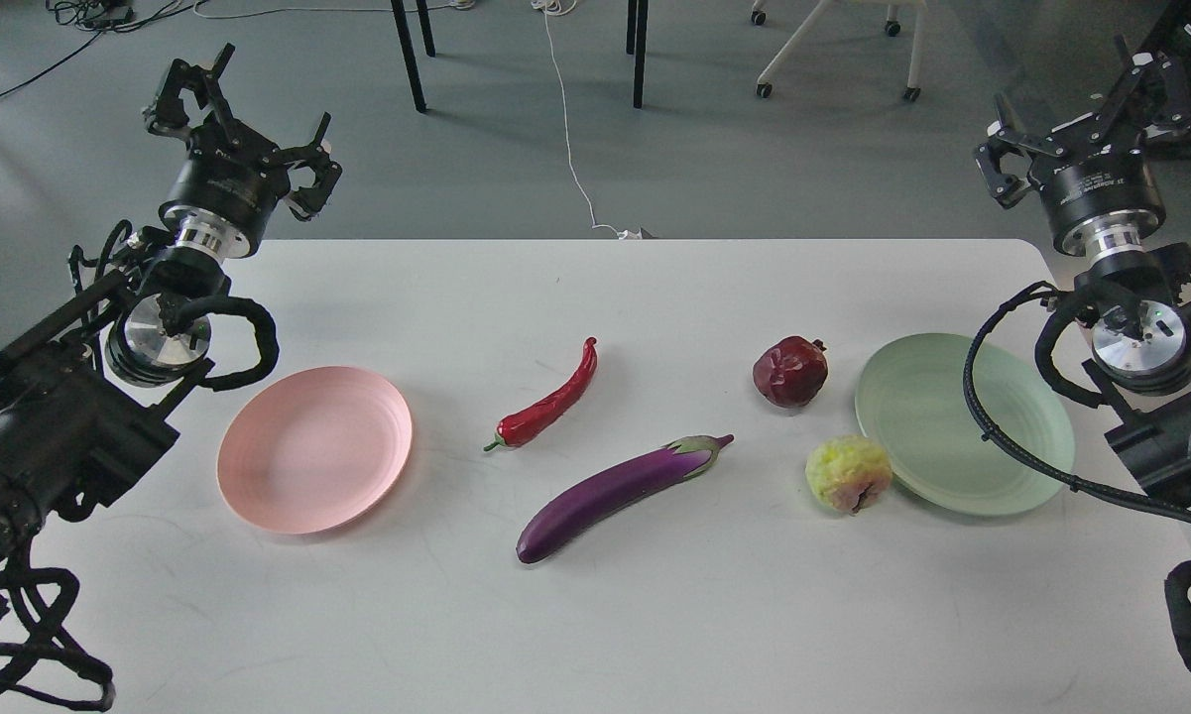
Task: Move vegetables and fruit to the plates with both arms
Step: 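Move the right gripper over the yellow-green pear near the green plate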
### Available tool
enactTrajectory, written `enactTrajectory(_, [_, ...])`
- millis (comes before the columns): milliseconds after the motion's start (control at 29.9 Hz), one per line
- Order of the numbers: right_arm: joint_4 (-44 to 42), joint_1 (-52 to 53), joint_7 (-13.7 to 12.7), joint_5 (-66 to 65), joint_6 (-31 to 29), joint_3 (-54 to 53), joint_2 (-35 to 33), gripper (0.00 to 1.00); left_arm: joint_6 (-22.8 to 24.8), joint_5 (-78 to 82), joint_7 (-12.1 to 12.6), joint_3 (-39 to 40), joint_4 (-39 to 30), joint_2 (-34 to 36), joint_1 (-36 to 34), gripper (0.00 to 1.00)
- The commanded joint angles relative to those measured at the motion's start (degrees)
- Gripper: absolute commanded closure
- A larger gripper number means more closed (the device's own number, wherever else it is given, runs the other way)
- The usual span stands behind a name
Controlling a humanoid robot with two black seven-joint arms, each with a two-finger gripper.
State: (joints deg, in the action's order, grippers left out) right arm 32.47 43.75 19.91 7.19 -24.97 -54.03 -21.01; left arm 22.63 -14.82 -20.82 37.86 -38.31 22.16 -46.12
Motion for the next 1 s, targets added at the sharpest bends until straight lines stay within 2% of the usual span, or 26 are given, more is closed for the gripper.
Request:
enactTrajectory(0, [-0.3,-0.3,0.4,-0.2,0.1,0.9,0.3,0.01,-0.6,0.1,-0.2,-0.2,0.0,0.3,0.1,0.02])
enactTrajectory(167, [0.5,4.8,0.3,-1.2,-0.2,9.8,-1.0,0.01,-0.4,0.1,-0.1,-0.2,0.0,0.8,0.1,0.02])
enactTrajectory(334, [2.1,19.2,0.1,-3.7,-0.3,33.5,-5.3,0.01,-0.7,0.1,-0.1,0.0,0.0,2.3,0.0,0.02])
enactTrajectory(535, [6.4,37.3,0.2,-11.2,-0.3,61.2,-4.6,0.01,-0.4,0.1,0.3,-0.1,-0.1,4.8,-0.1,0.02])
enactTrajectory(802, [19.4,55.1,0.9,-30.4,-0.3,88.6,-0.9,0.01,-0.1,0.2,0.3,-0.2,-0.7,6.1,-0.2,0.02])
enactTrajectory(969, [29.6,60.7,1.1,-44.3,0.2,101.6,2.0,0.01,-0.2,0.2,0.3,-0.2,-1.1,6.2,-0.2,0.02])
